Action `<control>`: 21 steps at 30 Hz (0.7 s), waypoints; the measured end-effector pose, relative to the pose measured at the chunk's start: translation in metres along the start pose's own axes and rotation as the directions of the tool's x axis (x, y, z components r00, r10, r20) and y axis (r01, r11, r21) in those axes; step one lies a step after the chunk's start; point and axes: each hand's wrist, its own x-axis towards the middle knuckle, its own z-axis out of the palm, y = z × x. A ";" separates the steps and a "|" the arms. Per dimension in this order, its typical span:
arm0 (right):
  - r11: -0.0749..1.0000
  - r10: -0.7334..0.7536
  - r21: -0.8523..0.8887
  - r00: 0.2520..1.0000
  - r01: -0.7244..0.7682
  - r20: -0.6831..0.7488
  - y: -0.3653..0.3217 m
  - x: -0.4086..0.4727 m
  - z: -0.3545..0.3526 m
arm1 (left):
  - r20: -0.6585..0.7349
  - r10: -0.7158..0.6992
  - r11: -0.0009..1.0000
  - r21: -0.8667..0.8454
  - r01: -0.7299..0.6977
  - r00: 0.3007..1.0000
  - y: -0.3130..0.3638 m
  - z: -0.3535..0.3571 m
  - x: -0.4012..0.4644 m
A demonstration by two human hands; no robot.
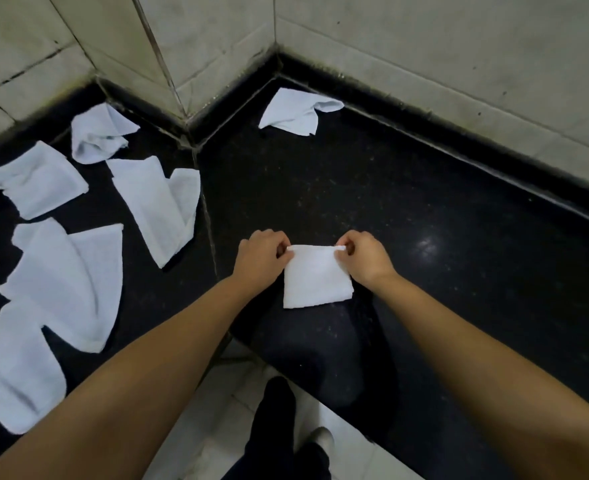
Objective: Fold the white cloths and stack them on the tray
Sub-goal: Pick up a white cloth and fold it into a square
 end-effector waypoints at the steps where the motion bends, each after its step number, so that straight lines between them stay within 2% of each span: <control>1: 0.999 0.011 -0.049 1.000 -0.011 -0.006 0.000 0.000 0.001 | -0.001 0.001 1.000 0.008 -0.001 1.000 0.000 0.002 0.001; 3: 0.991 0.046 -0.122 0.999 -0.047 -0.009 -0.002 0.000 0.001 | -0.026 -0.032 0.999 -0.009 0.032 0.999 0.000 0.004 0.000; 6: 0.979 0.150 -0.136 0.989 -0.151 -0.011 -0.003 -0.002 -0.001 | -0.090 -0.154 0.986 -0.085 0.146 0.984 0.001 0.008 -0.009; 8: 0.958 0.208 -0.200 0.978 -0.203 0.002 -0.004 -0.006 0.003 | -0.078 -0.216 0.976 -0.059 0.212 0.973 0.005 0.014 -0.020; 11: 0.939 0.206 -0.271 0.977 -0.212 -0.053 -0.008 -0.012 0.012 | -0.052 -0.272 0.961 0.041 0.274 0.961 0.015 0.024 -0.028; 15: 0.950 0.192 -0.233 0.977 -0.208 -0.088 -0.016 -0.016 0.019 | -0.069 -0.314 0.946 0.064 0.318 0.947 0.032 0.028 -0.024; 17: 0.967 0.208 -0.134 0.975 -0.217 -0.075 -0.015 -0.019 0.017 | -0.053 -0.327 0.945 -0.039 0.325 0.943 0.036 0.025 -0.024; 18: 0.974 0.223 -0.025 0.973 -0.225 -0.062 -0.013 -0.022 0.013 | -0.030 -0.346 0.926 -0.169 0.337 0.938 0.037 0.021 -0.024; 19: 0.964 0.239 0.133 0.970 -0.231 -0.042 -0.011 -0.026 0.008 | 0.006 -0.358 0.882 -0.324 0.341 0.934 0.039 0.013 -0.027; 21: 0.845 0.242 0.487 0.970 -0.221 0.020 -0.003 -0.035 -0.006 | 0.058 -0.334 0.756 -0.579 0.305 0.941 0.044 -0.001 -0.035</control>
